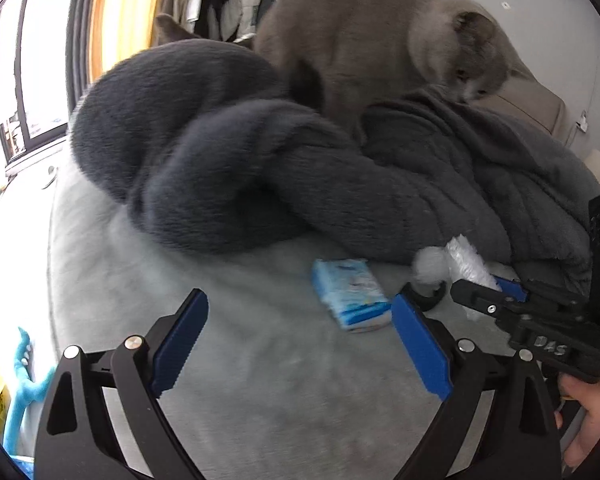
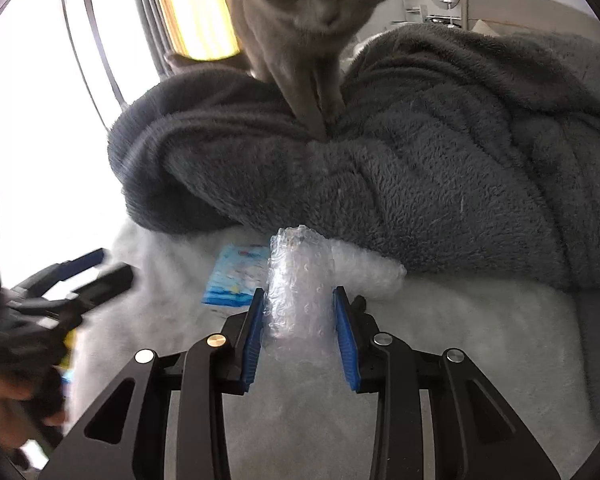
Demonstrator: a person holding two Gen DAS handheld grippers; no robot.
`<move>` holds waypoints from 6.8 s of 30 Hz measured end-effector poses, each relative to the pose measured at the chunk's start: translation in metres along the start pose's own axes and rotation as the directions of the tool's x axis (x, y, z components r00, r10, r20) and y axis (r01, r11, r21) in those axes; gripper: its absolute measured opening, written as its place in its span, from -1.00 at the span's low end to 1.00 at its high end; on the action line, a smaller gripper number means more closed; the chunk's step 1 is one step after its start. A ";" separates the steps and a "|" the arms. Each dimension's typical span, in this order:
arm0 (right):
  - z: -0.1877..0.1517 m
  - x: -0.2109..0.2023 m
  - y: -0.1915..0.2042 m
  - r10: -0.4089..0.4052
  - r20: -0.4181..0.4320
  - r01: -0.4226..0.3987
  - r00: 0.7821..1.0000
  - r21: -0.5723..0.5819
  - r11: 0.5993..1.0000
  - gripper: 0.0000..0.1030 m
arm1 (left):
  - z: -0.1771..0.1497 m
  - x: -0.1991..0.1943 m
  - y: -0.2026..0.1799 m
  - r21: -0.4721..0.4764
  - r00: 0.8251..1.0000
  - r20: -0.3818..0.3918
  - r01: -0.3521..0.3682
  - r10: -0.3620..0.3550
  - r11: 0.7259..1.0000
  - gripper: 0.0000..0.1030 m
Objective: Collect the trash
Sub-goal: 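Grasp the black curved plastic piece with the left tool, then carry the black piece in the left tool while the right tool carries the bubble wrap toward the bin, then open the left tool over the black bin to drop the black piece, then lower the right tool into the bin and open it to drop the bubble wrap, then move both tools back over the bed toward the remaining trash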
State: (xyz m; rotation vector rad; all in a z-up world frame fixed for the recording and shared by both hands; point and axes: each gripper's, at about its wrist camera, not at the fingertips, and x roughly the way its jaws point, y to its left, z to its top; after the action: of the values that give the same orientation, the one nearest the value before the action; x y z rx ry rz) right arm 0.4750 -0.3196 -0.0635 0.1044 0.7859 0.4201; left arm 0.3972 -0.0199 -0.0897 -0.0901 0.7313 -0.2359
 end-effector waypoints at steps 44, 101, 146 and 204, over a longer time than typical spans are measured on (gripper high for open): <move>-0.028 -0.054 -0.125 -0.041 -0.030 0.045 0.999 0.147 0.988 -0.34 | -0.005 0.122 -0.121 0.065 0.976 -0.214 0.053 -0.038 0.997 0.20; -0.044 -0.058 0.114 0.159 -0.043 -0.164 0.986 -0.127 0.978 -0.34 | -0.073 -0.099 0.042 -0.101 0.983 -0.138 -0.138 0.123 0.985 -0.05; -0.110 0.076 0.345 0.279 -0.357 -0.382 0.892 -0.264 0.885 -0.34 | -0.237 -0.119 0.225 -0.194 0.848 -0.513 -0.270 0.137 0.943 0.44; -0.170 0.024 0.337 0.235 -0.463 -0.451 0.855 -0.438 0.778 0.51 | -0.073 -0.254 0.130 -0.095 0.902 0.333 -0.259 0.276 0.961 0.80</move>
State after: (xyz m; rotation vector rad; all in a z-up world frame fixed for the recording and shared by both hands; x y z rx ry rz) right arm 0.2599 -0.0131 -0.1165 -0.3773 1.0133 1.0336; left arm 0.1891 0.1682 0.0003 -0.0736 0.3924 0.0630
